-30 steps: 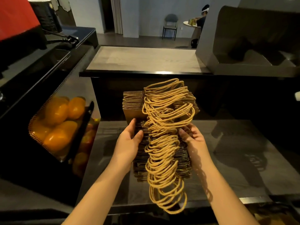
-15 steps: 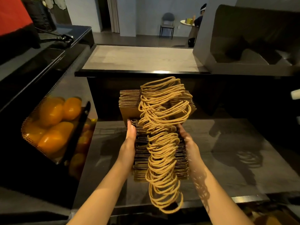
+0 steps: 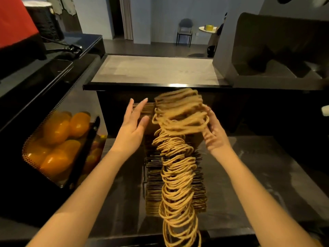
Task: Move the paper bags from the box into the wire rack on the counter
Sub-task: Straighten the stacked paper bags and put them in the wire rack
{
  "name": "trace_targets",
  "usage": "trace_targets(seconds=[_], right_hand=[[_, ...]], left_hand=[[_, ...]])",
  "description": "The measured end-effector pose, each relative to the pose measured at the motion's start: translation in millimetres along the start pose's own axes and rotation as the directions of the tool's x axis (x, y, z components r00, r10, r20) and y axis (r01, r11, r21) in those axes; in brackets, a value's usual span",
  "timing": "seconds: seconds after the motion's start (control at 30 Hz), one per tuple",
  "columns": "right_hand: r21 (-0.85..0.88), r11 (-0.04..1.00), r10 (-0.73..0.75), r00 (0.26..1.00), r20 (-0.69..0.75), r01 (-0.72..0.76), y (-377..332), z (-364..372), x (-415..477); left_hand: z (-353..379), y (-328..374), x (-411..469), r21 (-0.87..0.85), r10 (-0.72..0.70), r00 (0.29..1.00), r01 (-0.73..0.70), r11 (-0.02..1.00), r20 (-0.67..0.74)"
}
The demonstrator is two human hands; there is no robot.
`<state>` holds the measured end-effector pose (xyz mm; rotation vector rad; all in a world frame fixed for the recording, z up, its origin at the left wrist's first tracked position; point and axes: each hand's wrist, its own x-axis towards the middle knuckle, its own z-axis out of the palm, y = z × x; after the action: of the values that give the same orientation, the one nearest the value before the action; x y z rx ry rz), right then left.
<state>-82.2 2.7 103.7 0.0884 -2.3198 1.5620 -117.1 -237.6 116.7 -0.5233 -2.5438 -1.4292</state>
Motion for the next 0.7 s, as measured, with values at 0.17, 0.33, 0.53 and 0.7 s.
trace_targets(seconds=[0.17,0.33,0.53,0.7], right_hand=[[-0.095,0.992,0.081,0.997,0.010,-0.079,-0.6,3.0,36.7],[-0.002,0.994,0.104,0.992,-0.066,-0.105,0.6,9.8,42.3],[0.389,0.895,0.276,0.956,-0.096,-0.219,20.0,17.0,26.7],[0.449,0.873,0.224,0.975,-0.017,-0.192,25.0,12.2,25.5]], left_hand=[[3.6,1.1,43.7,0.010,-0.146,0.989,0.146,0.989,-0.017],[8.4,-4.1,50.8,-0.043,-0.131,0.990,0.128,0.991,-0.062],[19.5,-5.5,30.2,-0.450,-0.351,0.935,0.291,0.844,-0.055],[17.1,-24.2,21.3,-0.497,-0.255,0.966,0.244,0.833,0.047]])
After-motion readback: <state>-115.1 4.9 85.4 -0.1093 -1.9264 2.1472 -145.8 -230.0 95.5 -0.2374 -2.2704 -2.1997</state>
